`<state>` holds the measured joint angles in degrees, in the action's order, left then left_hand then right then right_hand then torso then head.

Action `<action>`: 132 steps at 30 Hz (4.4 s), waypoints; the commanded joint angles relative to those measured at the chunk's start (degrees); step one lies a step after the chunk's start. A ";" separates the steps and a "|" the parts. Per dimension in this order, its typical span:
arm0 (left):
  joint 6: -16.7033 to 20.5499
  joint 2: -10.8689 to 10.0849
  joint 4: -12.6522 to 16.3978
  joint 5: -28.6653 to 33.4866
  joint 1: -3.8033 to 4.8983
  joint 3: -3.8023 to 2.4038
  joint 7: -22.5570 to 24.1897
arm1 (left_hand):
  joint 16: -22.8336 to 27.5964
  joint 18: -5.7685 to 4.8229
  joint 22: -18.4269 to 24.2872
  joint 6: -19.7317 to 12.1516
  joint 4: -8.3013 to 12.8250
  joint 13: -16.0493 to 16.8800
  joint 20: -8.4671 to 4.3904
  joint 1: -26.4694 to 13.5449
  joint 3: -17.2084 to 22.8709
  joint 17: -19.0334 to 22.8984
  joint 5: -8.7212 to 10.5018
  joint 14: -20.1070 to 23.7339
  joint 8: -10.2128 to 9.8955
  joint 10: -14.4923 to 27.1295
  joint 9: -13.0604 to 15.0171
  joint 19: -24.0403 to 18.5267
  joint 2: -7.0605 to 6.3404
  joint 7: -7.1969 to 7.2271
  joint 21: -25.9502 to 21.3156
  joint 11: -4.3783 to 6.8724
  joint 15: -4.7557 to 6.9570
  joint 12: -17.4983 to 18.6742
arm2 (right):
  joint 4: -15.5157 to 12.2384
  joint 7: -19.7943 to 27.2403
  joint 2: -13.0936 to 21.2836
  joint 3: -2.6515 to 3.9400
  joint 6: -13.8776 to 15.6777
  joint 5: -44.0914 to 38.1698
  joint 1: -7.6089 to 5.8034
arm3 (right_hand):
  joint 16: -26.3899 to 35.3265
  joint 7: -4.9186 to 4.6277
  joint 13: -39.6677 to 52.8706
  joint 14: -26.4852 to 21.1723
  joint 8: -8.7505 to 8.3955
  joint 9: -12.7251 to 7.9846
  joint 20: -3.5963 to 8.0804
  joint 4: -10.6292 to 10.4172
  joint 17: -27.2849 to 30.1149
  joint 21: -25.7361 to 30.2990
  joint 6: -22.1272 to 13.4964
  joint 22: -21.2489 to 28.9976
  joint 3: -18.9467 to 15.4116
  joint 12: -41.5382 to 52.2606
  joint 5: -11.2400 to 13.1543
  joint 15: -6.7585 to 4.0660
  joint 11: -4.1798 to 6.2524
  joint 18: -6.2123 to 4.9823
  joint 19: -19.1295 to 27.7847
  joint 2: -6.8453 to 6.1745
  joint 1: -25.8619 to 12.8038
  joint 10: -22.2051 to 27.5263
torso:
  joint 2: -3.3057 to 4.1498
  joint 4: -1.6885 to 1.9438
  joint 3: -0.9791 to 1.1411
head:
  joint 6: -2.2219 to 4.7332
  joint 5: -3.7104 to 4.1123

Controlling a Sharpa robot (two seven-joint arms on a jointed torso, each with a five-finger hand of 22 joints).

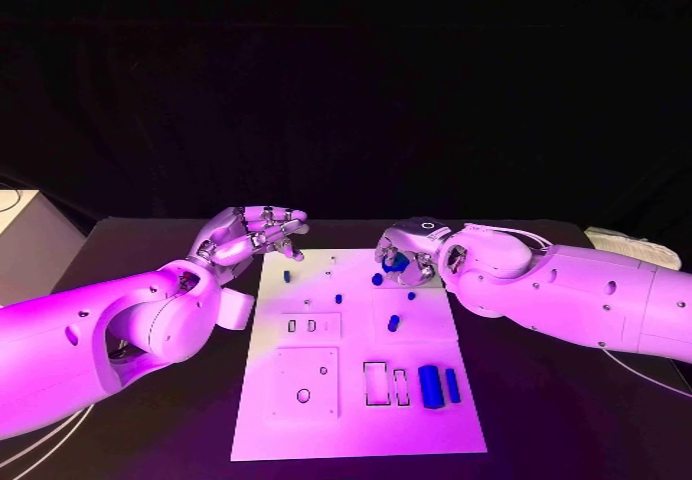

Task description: Assemble the parts on the task board

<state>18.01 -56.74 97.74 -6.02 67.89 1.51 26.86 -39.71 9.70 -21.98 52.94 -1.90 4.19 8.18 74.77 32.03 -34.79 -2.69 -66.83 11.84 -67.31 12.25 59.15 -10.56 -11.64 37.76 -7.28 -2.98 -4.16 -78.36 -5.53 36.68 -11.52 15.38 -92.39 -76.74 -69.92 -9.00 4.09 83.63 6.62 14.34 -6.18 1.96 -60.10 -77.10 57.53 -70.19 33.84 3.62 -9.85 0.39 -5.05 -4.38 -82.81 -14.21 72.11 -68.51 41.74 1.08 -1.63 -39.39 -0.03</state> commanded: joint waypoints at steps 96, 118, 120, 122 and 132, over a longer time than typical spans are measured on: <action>-2.45 0.15 -0.07 0.72 0.76 -0.33 -0.35 | -1.11 0.55 -1.68 -0.67 0.85 -0.04 0.14 0.06 1.33 -0.26 -0.22 1.61 -0.40 0.76 0.11 -2.21 0.32 -0.52 2.38 -0.51 -0.25 0.37 | 5.74 -11.46 -11.23 0.40 15.04 -6.43 1.40 | -7.61 1.75 2.27 2.37 6.73 7.91 1.76 1.94 -4.97 -5.64 5.83 -8.68 4.51 0.05 -0.38 -1.91 1.93 2.02 -3.01 5.29 4.28 -6.61 | 2.97 1.82 -1.21 | 0.18 0.33; -2.58 0.17 -0.03 0.65 0.84 -0.37 -0.55 | -1.16 0.54 -1.84 -0.74 0.91 -0.04 0.17 0.02 1.37 -0.25 -0.22 1.71 -0.42 0.84 0.11 -2.40 0.30 -0.54 2.59 -0.55 -0.28 0.36 | 7.22 -12.46 -12.58 0.40 13.66 -6.63 1.94 | -7.65 1.66 2.27 2.32 6.77 8.16 1.76 2.09 -4.88 -5.55 5.61 -8.55 4.77 0.01 -0.24 -1.87 1.86 1.99 -2.94 5.32 4.24 -6.50 | 3.50 2.19 -1.43 | -0.07 -0.01; -2.61 0.14 -0.04 0.65 0.86 -0.37 -0.58 | -1.16 0.54 -1.84 -0.74 0.91 -0.04 0.17 0.02 1.37 -0.25 -0.22 1.71 -0.42 0.84 0.11 -2.40 0.30 -0.54 2.59 -0.55 -0.28 0.36 | 7.30 -12.66 -12.56 0.40 13.60 -6.80 1.95 | -7.65 1.66 2.27 2.32 6.77 8.16 1.76 2.09 -4.88 -5.55 5.61 -8.55 4.77 0.01 -0.24 -1.87 1.86 1.99 -2.94 5.32 4.24 -6.50 | 3.52 2.15 -1.41 | -0.10 -0.11; -2.61 0.12 -0.07 0.65 0.87 -0.37 -0.61 | -1.16 0.54 -1.84 -0.74 0.91 -0.04 0.17 0.02 1.37 -0.25 -0.22 1.71 -0.42 0.84 0.11 -2.40 0.30 -0.54 2.59 -0.55 -0.28 0.36 | 7.34 -12.69 -12.59 0.40 13.54 -6.91 1.95 | -7.65 1.66 2.27 2.32 6.77 8.16 1.76 2.09 -4.88 -5.55 5.61 -8.55 4.77 0.01 -0.24 -1.87 1.86 1.99 -2.94 5.32 4.24 -6.50 | 3.51 2.11 -1.37 | -0.15 -0.18; -2.83 0.23 -0.05 0.64 0.90 -0.38 -0.77 | -1.20 0.54 -1.97 -0.80 0.95 -0.04 0.20 -0.05 1.38 -0.24 -0.21 1.80 -0.45 0.93 0.12 -2.58 0.27 -0.56 2.77 -0.58 -0.32 0.36 | 7.36 -12.44 -12.94 0.40 13.53 -7.25 1.95 | -7.63 1.62 2.26 2.28 6.79 8.28 1.76 2.17 -4.79 -5.46 5.50 -8.42 4.87 -0.02 -0.18 -1.84 1.83 1.96 -2.87 5.30 4.20 -6.41 | 3.52 2.12 -1.40 | -0.23 -0.44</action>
<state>16.41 -56.64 97.58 -5.47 68.69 1.19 25.93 -40.60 9.69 -23.90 52.52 -1.10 4.16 8.41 74.77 33.13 -34.94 -2.69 -65.40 11.62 -66.65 12.28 56.90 -10.56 -12.06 40.15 -7.90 -3.20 -4.16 -71.06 -17.76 23.87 -11.11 29.79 -98.58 -74.85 -77.33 -6.97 6.35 84.02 13.22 22.50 -4.83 4.13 -64.93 -82.65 63.06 -74.91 38.51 3.42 -9.67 -1.04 -3.85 -3.50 -83.90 -10.35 75.35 -73.80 45.25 3.19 -3.03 -39.67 -0.39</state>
